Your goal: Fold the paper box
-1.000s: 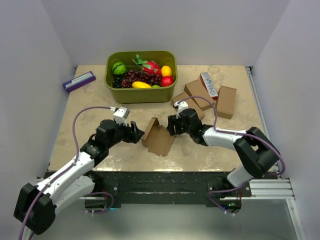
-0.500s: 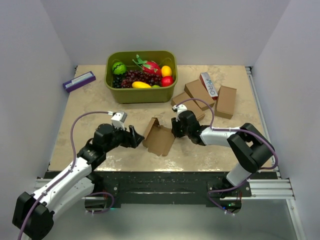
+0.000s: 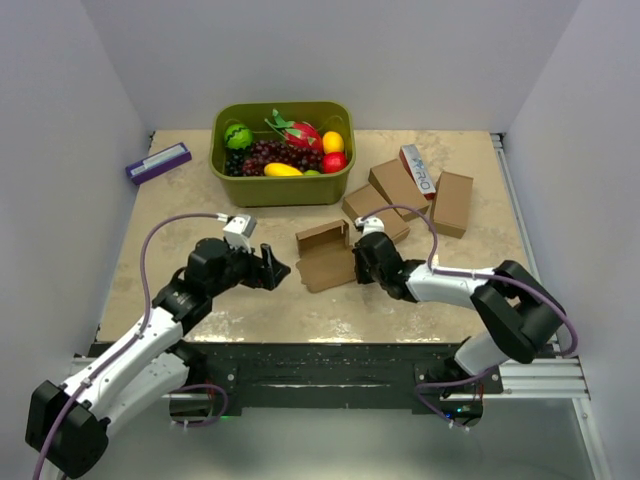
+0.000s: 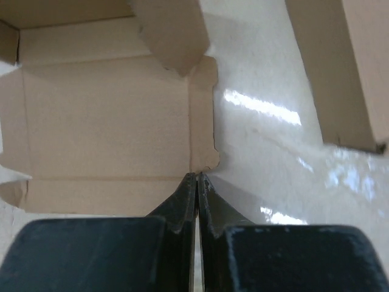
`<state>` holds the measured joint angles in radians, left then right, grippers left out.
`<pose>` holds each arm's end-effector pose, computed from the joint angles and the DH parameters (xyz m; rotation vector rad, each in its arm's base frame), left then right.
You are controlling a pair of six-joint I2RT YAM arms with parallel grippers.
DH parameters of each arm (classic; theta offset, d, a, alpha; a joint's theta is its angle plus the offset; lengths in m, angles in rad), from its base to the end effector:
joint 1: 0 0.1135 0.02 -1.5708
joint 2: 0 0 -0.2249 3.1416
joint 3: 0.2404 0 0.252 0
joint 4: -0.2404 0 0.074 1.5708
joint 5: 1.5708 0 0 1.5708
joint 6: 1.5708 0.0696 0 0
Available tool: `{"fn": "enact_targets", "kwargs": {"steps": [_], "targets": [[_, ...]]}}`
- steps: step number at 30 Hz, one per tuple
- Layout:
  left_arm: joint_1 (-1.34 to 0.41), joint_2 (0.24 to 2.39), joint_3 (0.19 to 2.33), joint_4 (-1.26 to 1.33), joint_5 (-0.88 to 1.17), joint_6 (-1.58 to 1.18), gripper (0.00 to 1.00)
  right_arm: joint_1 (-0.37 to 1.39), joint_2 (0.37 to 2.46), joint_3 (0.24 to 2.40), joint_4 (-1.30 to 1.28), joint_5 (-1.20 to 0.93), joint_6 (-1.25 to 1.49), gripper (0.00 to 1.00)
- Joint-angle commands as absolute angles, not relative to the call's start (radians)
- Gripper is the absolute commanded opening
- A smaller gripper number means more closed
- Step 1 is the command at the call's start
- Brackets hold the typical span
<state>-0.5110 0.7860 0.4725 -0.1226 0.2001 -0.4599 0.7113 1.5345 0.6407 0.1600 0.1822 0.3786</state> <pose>0.2037 -0.1301 0.1941 0.1871 2.0861 -0.8071 0.2489 0.1979 0.0897 -0.2904 2.2971 0.3527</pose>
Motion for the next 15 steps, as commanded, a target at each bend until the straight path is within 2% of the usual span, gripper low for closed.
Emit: {"fn": "enact_targets", "kwargs": {"steps": [1,3,5,6,7,10,13,15], "targets": [[-0.505,0.819,0.525,-0.103,0.196,-0.433,0.85,0.808,1.465,0.632,0.01,0.42,0.575,0.03],[-0.505,0.834,0.525,-0.066,0.201,-0.443,0.85,0.851,1.444,0.629,-0.02,0.434,0.671,0.05],[-0.505,0.862,0.523,-0.043,0.206,-0.462,0.85,0.879,1.425,0.618,-0.02,0.416,0.721,0.13],[-0.505,0.871,0.517,-0.017,0.206,-0.469,0.85,0.893,1.402,0.611,-0.018,0.411,0.756,0.21],[-0.505,0.886,0.514,-0.015,0.199,-0.488,0.86,0.908,1.39,0.609,-0.02,0.407,0.768,0.42],[-0.505,0.905,0.497,0.078,0.183,-0.534,0.85,0.922,1.316,0.598,-0.014,0.391,0.787,0.68],[-0.505,0.919,0.476,0.15,0.179,-0.589,0.85,0.898,1.209,0.595,-0.005,0.434,0.704,0.76],[-0.505,0.926,0.457,0.205,0.179,-0.615,0.84,0.839,1.177,0.585,0.033,0.373,0.601,0.75]]}}
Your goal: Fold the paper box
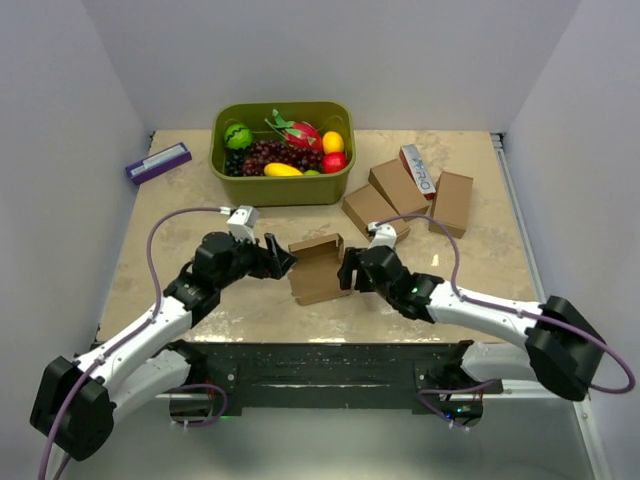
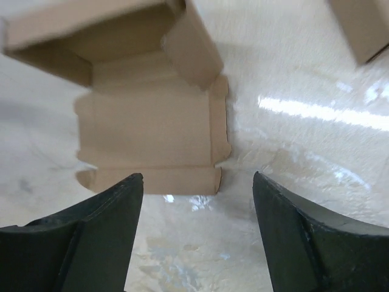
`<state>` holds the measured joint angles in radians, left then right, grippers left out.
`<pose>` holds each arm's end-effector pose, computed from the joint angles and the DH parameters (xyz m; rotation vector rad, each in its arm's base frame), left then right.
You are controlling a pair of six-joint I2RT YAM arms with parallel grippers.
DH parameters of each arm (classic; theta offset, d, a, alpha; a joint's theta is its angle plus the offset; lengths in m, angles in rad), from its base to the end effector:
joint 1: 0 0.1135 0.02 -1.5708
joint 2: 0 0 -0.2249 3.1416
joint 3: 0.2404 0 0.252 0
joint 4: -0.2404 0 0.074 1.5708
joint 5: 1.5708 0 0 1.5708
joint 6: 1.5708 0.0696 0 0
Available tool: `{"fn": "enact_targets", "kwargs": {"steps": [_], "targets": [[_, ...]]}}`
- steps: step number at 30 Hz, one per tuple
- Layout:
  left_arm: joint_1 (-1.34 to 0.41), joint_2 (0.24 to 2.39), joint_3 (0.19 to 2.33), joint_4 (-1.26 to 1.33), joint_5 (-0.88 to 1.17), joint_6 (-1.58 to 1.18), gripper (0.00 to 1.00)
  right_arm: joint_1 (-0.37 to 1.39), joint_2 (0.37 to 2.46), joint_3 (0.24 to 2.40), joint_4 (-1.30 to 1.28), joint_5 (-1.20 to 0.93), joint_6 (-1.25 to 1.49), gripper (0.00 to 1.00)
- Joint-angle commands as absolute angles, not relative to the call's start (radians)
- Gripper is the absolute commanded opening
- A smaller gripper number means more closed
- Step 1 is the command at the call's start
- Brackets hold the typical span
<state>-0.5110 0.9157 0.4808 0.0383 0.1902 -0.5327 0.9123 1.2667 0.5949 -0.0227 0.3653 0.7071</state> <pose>0.2217 -0.1394 0.1882 0.1084 2.0611 -0.8535 0.1961 0.2129 0.1337 -0.0367 2.2536 0.4757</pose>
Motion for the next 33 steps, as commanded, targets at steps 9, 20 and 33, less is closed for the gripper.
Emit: {"fn": "enact_targets", "kwargs": {"steps": [9,20,33], "targets": [[-0.503,1.011,0.407,0.337,0.14,-0.715,0.76,0.654,1.298,0.621,0.284,0.161,0.269,0.56],[-0.497,1.14,0.417,0.42,0.11,-0.738,0.65,0.638,1.479,0.644,0.454,0.043,0.16,0.64],[-0.491,1.232,0.428,0.483,0.103,-0.741,0.56,0.635,1.577,0.626,0.664,-0.054,0.095,0.61]]}}
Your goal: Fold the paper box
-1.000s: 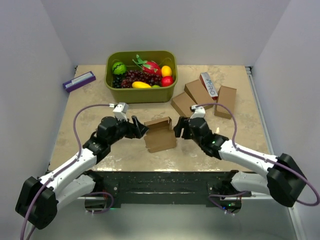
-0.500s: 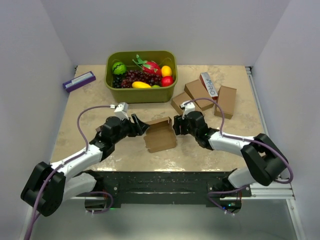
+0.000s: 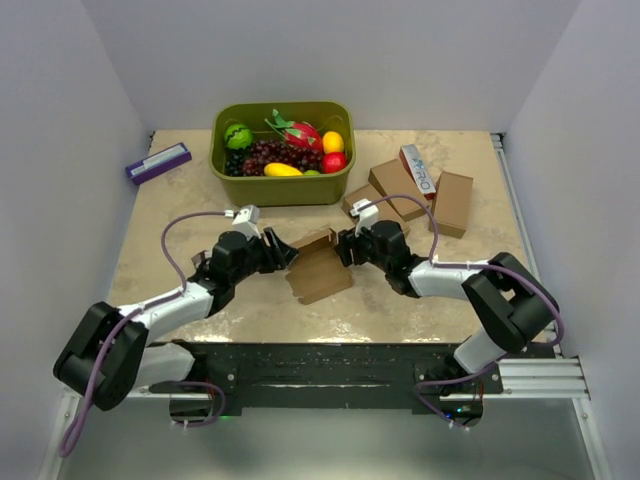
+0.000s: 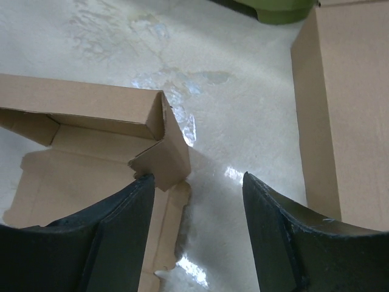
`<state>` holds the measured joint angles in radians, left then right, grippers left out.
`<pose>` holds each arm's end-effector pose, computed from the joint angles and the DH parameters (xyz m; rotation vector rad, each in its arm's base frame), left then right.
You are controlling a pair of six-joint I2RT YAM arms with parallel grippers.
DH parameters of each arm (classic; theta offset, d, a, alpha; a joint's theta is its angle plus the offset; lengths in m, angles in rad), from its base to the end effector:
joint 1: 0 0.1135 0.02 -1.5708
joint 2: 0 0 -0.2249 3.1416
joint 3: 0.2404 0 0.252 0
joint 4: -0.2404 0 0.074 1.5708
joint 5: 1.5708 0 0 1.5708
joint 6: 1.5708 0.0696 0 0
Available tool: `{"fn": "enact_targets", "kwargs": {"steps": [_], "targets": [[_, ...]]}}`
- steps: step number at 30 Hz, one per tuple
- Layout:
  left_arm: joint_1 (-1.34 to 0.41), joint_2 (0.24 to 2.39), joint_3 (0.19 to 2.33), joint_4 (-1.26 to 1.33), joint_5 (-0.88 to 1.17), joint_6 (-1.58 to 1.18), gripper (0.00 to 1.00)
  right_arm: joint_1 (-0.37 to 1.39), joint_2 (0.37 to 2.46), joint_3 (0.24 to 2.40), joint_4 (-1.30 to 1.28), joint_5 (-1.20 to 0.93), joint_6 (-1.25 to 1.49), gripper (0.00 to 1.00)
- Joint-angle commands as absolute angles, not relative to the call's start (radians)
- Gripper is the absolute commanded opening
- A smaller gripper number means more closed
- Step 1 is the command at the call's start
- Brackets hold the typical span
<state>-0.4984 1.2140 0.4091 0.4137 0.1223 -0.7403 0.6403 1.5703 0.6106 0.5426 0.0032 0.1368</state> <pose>0.2477 -0.1445 0.1349 -0.1661 2.0718 -0.9104 0.2734 0.2034 0.1142 -0.5017 1.9592 0.4955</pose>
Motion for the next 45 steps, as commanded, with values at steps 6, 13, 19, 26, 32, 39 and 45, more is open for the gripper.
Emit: {"fn": "enact_targets", "kwargs": {"steps": [6,13,19,26,32,39,45], "targets": [[-0.485,1.259,0.428,0.506,0.092,-0.739,0.54,0.635,1.618,0.653,0.68,-0.098,0.077,0.57],[-0.479,1.288,0.446,0.505,0.075,-0.712,0.51,0.635,1.635,0.69,0.649,-0.106,0.069,0.54],[-0.477,1.298,0.457,0.512,0.089,-0.706,0.5,0.66,1.635,0.703,0.638,-0.014,0.133,0.5],[-0.476,1.279,0.463,0.493,0.095,-0.701,0.5,0.765,1.674,0.797,0.493,0.299,0.215,0.44],[-0.477,1.258,0.466,0.459,0.077,-0.689,0.51,0.825,1.709,0.886,0.296,0.538,0.34,0.38],[-0.477,1.221,0.469,0.431,0.064,-0.673,0.52,0.842,1.744,0.942,0.154,0.643,0.466,0.05],[-0.476,1.215,0.472,0.428,0.069,-0.666,0.52,0.865,1.727,0.963,-0.053,0.747,0.728,0.0]]}}
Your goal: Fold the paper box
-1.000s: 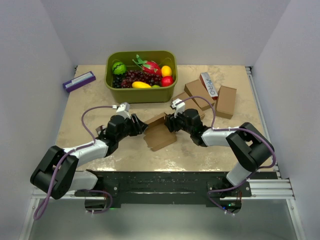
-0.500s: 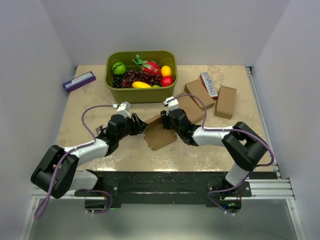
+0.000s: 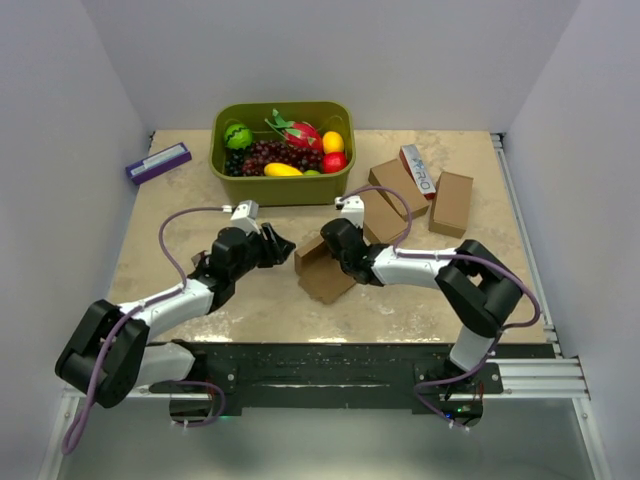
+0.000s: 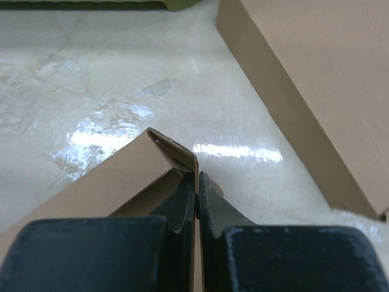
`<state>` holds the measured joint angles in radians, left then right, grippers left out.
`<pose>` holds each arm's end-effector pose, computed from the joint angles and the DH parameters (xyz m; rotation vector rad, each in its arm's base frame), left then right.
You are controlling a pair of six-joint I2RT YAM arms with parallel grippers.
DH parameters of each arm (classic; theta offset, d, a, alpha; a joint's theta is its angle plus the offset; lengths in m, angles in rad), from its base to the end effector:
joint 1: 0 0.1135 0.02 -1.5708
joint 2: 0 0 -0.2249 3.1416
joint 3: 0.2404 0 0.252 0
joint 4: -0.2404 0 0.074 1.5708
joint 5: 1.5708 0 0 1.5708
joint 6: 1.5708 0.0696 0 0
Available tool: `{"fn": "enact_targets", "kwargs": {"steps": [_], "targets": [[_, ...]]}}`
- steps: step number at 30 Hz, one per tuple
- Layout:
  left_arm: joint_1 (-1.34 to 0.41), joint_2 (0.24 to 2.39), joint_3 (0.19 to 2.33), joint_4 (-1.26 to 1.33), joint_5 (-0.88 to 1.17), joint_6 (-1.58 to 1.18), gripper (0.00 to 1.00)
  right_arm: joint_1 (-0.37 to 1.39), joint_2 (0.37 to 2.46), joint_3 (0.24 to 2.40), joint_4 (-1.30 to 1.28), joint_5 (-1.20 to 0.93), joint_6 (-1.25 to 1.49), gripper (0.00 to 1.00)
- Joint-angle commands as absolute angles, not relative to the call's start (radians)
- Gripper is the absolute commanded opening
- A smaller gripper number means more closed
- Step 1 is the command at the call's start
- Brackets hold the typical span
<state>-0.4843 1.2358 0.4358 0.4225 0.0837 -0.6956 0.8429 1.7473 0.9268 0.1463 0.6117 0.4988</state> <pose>0.2565 -0.1415 0.1393 -0.1579 2.0408 -0.8444 0.2777 0.2516 0.1150 -0.0450 2.1086 0.1077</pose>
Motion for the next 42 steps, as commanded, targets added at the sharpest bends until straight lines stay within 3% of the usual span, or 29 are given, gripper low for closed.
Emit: {"fn": "enact_targets", "kwargs": {"steps": [1,6,9,10,12,14,17,21,25,29,35,42], "targets": [[-0.477,1.213,0.472,0.429,0.072,-0.667,0.52,0.868,1.721,0.96,-0.083,0.756,0.847,0.0],[-0.477,1.198,0.471,0.44,0.09,-0.664,0.53,0.929,1.717,0.913,-0.222,0.764,1.187,0.02],[-0.477,1.177,0.459,0.44,0.094,-0.66,0.55,0.986,1.713,0.926,-0.294,0.788,1.308,0.25],[-0.477,1.17,0.456,0.436,0.092,-0.66,0.55,1.002,1.709,0.949,-0.317,0.816,1.334,0.42],[-0.476,1.157,0.45,0.43,0.092,-0.658,0.56,1.04,1.691,0.975,-0.392,0.839,1.351,0.57],[-0.476,1.141,0.446,0.419,0.089,-0.657,0.58,1.058,1.668,0.997,-0.428,0.865,1.373,0.67],[-0.474,1.12,0.439,0.413,0.071,-0.66,0.6,1.091,1.594,0.965,-0.414,0.847,1.339,0.73],[-0.476,1.141,0.457,0.417,0.08,-0.654,0.63,1.114,1.447,0.838,-0.211,0.806,1.188,0.77],[-0.474,1.212,0.5,0.44,0.126,-0.631,0.64,1.095,1.208,0.637,0.072,0.691,0.835,0.78],[-0.463,1.29,0.544,0.457,0.173,-0.618,0.64,0.922,1.097,0.464,0.227,0.404,0.666,0.77],[-0.436,1.33,0.577,0.468,0.219,-0.617,0.62,0.824,1.16,0.477,0.285,0.313,0.506,0.65],[-0.431,1.368,0.586,0.48,0.271,-0.617,0.59,0.802,1.242,0.495,0.367,0.296,0.387,0.6]]}}
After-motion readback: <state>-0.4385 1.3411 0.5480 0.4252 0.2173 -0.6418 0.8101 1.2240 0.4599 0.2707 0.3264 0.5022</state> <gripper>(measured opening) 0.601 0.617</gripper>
